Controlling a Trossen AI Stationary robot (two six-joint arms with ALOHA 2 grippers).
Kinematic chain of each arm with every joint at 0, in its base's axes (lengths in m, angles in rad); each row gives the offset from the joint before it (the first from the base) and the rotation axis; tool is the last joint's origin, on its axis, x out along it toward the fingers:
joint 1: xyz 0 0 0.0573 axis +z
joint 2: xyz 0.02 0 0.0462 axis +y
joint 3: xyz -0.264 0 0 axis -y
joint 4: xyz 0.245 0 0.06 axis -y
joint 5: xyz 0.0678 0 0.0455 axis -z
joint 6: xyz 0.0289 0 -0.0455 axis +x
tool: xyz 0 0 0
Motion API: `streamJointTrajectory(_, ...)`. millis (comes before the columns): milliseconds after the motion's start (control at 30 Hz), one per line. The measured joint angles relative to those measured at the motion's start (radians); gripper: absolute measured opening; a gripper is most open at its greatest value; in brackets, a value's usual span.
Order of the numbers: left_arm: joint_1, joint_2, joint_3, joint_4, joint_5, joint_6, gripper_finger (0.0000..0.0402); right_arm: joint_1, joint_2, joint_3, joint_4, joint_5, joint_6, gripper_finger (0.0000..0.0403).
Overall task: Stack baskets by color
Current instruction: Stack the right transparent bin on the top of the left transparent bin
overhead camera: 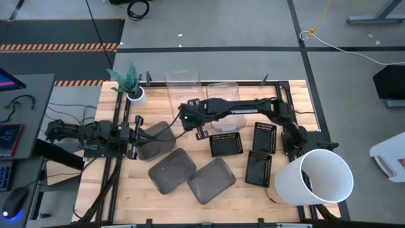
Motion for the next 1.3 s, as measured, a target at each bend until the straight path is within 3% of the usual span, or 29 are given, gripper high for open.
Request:
streamJointTrajectory(500,0.0,0.0,0.0,0.0,0.0,0.0,0.0036,-0.033,-0.285,-0.022,-0.271,-0.088,0.135,0.0005)
streamJointTrajectory(967,0.0,0.0,0.0,0.0,0.0,0.0,0.0029,-0.044,-0.565,-0.51,-0.156,-0.06,0.173,0.0007)
streamJointTrajectory(1300,0.0,0.0,0.0,0.0,0.0,0.0,0.0031,-0.035,-0.622,-0.673,-0.096,-0.104,0.224,0.0007)
